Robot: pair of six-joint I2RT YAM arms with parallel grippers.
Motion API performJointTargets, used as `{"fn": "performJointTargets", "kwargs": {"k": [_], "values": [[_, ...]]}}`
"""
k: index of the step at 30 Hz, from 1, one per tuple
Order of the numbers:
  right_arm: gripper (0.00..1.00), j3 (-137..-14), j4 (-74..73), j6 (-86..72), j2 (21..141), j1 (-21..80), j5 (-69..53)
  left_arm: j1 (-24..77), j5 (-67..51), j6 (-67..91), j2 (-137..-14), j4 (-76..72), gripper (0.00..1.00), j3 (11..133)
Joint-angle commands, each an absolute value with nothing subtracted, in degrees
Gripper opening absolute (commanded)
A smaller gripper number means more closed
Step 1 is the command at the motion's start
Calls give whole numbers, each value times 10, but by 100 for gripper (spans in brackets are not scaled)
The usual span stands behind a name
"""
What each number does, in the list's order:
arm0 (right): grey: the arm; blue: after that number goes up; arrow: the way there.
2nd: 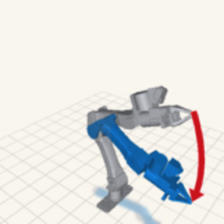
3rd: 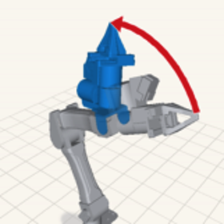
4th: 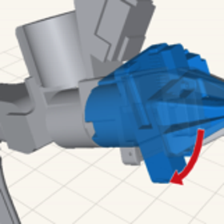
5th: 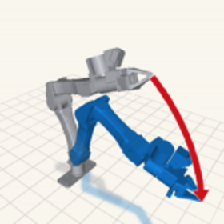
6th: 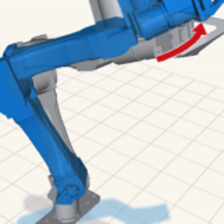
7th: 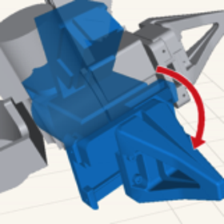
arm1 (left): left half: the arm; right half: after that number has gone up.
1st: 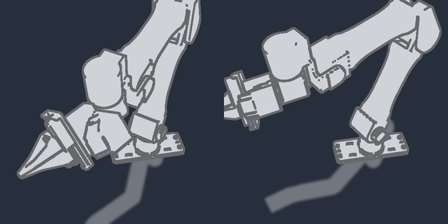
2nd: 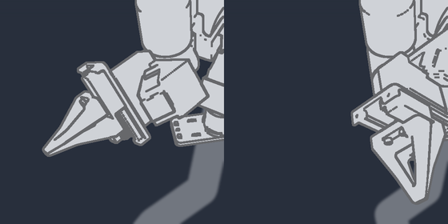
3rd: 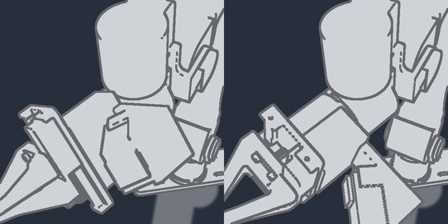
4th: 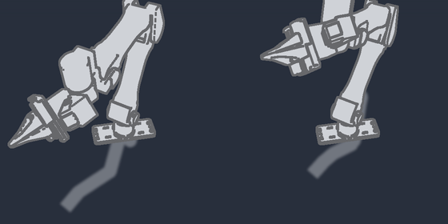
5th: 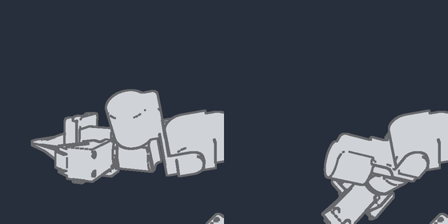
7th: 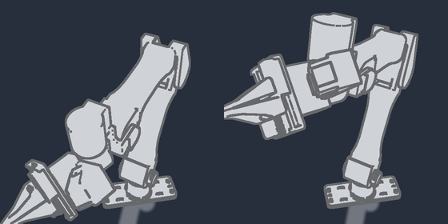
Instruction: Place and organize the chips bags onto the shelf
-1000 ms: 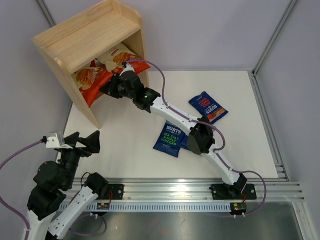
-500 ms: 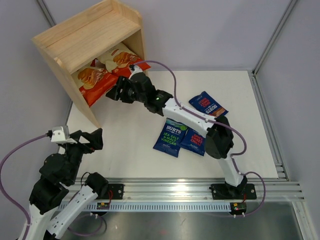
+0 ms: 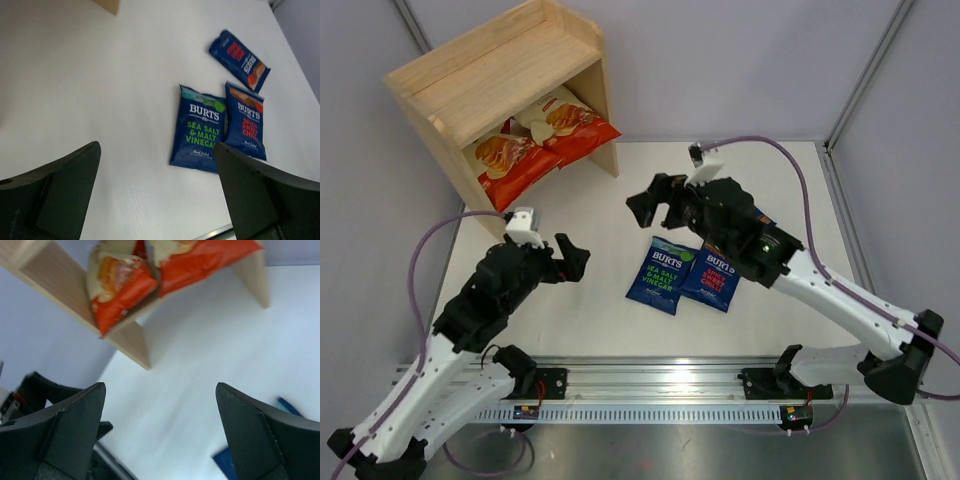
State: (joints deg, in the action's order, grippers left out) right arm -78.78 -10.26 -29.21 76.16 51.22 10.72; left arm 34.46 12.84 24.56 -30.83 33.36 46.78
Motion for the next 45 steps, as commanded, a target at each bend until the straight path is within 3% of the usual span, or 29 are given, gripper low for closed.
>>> {"fn": "performJointTargets", "kwargs": {"k": [1,5,8,13,17,21,29,36,37,45], "values": [[99,-682,-153,-213,657,509,203,343,11,272,-382,233,99,434],[98,-577,-204,-230,539,505,208,344,-74,271,-509,148,99,428],[96,-561,-259,-251,473,504,199,345,-134,262,-622,111,99,442],[83,-547,-337,-263,409,504,128,345,-191,258,-791,82,99,505],[82,-543,-366,-269,378,504,93,345,-214,254,-929,88,95,578],[82,-536,-373,-262,349,504,54,345,-209,254,-1003,103,85,608],[83,-532,-373,-248,323,504,34,363,-194,247,-1071,123,76,637],[82,-526,-357,-243,352,504,39,376,-179,252,-1086,124,47,639],[83,-524,-352,-243,358,504,40,376,-173,253,-1085,125,35,636],[85,-489,-327,-300,400,503,154,381,-117,290,-956,52,3,548]]}}
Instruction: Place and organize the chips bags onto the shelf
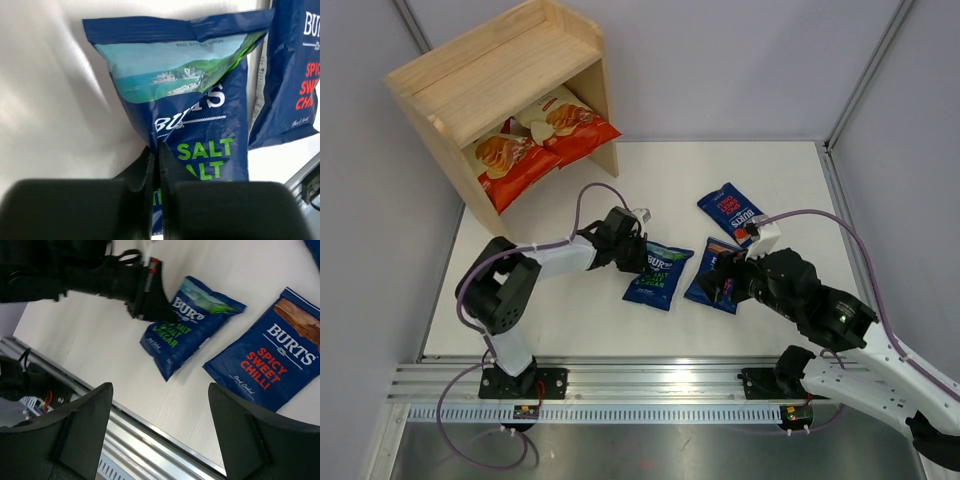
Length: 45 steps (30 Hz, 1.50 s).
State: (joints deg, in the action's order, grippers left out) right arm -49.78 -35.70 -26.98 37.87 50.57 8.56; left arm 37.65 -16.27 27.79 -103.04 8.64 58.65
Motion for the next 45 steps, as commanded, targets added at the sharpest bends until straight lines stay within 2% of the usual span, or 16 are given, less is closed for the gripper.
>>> {"fn": "performJointTargets", "kwargs": {"k": [1,6,15,19,22,28,30,32,33,35,36,38,39,42,43,45], "values": [[85,-488,-325,-310,405,504,179,382,-111,300,-938,43,0,537],[89,-456,-288,-373,421,503,208,383,-74,333,-805,13,0,480],[90,-348,-53,-373,417,502,74,391,-48,426,-615,-47,0,411],[91,-321,50,-321,411,502,4,402,-88,447,-555,-93,0,396],[91,-358,15,-299,425,502,36,412,-140,435,-537,-112,0,409],[89,-410,4,-253,442,501,3,429,-238,407,-532,-156,0,419],[82,-427,-16,-247,447,498,3,430,-279,406,-532,-170,0,414],[66,-451,-32,-237,453,492,-18,431,-304,403,-531,-185,0,410],[50,-457,-37,-236,454,490,-24,431,-307,402,-527,-187,0,407],[36,-469,-41,-236,454,488,-44,431,-301,389,-513,-174,0,408],[24,-474,-45,-237,454,488,-50,431,-296,382,-508,-164,8,410],[20,-482,-46,-245,447,488,-69,431,-278,355,-489,-128,23,420],[18,-487,-41,-250,445,488,-81,431,-267,334,-482,-113,45,424],[18,-507,-35,-263,428,488,-93,431,-222,304,-445,-73,78,423],[18,-513,-33,-265,425,488,-98,431,-213,300,-433,-75,99,416],[18,-534,-39,-273,426,487,-118,431,-206,292,-398,-94,99,384]]}}
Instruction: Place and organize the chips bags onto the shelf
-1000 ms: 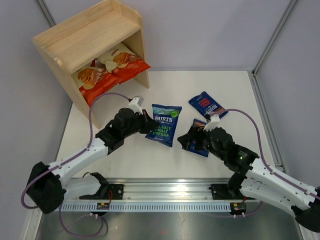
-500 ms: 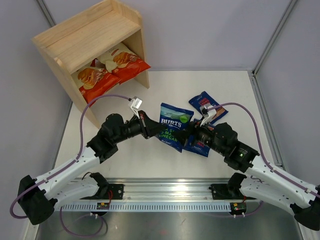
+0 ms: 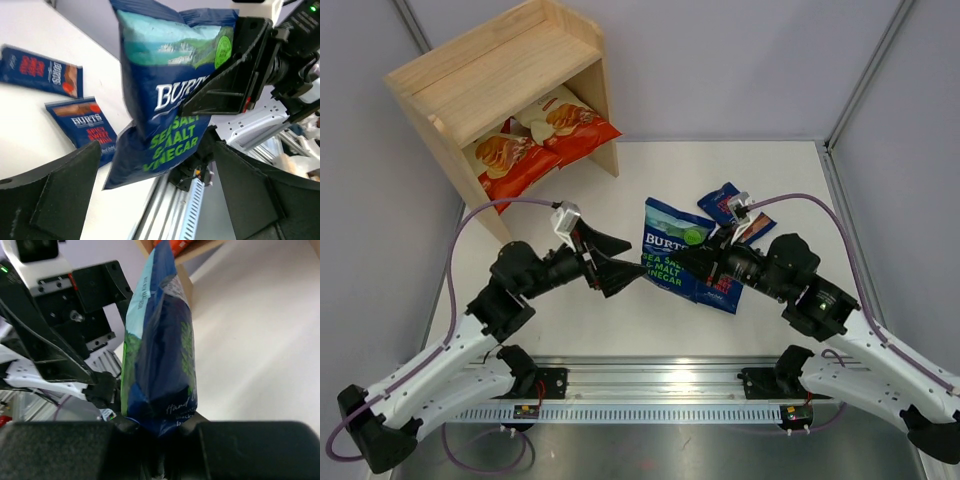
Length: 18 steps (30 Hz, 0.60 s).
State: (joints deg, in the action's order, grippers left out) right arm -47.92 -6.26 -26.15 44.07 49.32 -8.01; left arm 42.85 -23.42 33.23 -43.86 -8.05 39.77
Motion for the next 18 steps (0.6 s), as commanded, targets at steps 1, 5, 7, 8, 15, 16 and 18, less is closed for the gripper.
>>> {"fn": "performJointTargets", "kwargs": {"k": [1,5,7,8,15,16,18], "values": [[18,-564,-51,-279,431,487,-129,431,-210,280,-389,-117,99,375],[18,-656,-106,-295,499,487,-213,431,-351,248,-393,-169,99,348],[19,-729,-174,-290,533,485,-265,432,-395,237,-411,-184,99,348],[19,-750,-192,-282,562,485,-281,432,-429,232,-418,-184,99,350],[19,-795,-173,-308,602,482,-344,439,-473,269,-408,-304,99,312],[19,-793,-171,-311,603,482,-343,439,-463,285,-401,-334,99,299],[19,-785,-162,-316,606,481,-345,439,-421,309,-389,-371,99,284]]}}
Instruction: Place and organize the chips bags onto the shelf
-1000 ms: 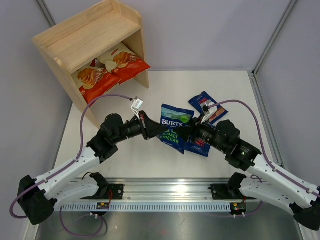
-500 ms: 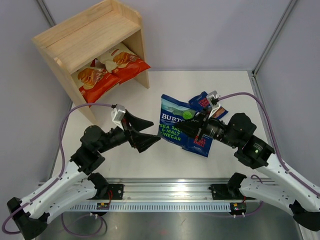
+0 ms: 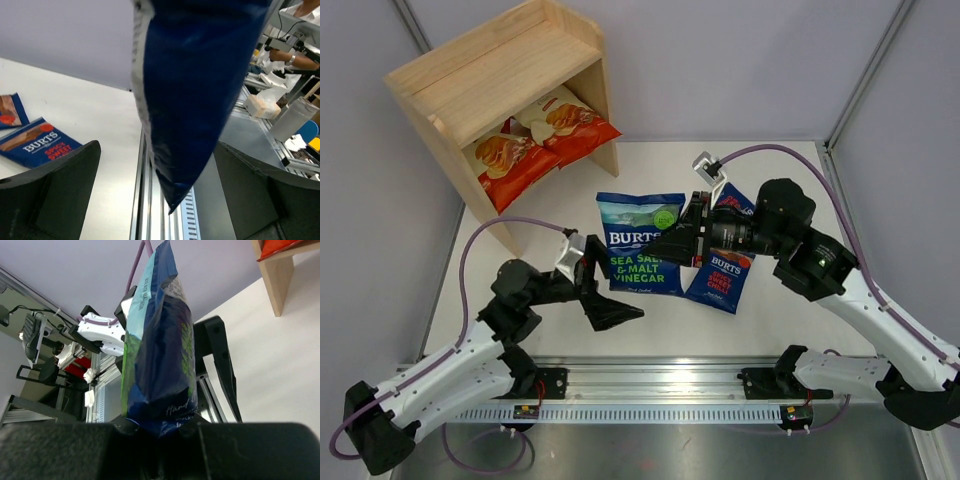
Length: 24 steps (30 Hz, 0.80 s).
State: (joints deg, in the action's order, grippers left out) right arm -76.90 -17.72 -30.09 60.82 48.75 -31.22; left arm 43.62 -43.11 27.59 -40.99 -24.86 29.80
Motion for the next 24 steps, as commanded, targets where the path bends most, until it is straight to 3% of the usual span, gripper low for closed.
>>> {"fn": "performJointTargets", "kwargs": {"k": [1,11,15,18,23,24], "values": [[19,-781,-156,-321,606,480,-345,439,-370,318,-375,-380,99,264],[18,-609,149,-421,556,479,-298,446,-170,477,-372,-662,94,154],[17,-549,275,-453,564,480,-262,461,-154,483,-390,-741,90,161],[18,-541,311,-467,573,479,-251,470,-147,483,-404,-767,76,170],[18,-541,280,-427,567,478,-209,475,-165,483,-409,-776,73,168],[18,-548,265,-420,568,477,-212,475,-164,484,-407,-781,67,164]]}}
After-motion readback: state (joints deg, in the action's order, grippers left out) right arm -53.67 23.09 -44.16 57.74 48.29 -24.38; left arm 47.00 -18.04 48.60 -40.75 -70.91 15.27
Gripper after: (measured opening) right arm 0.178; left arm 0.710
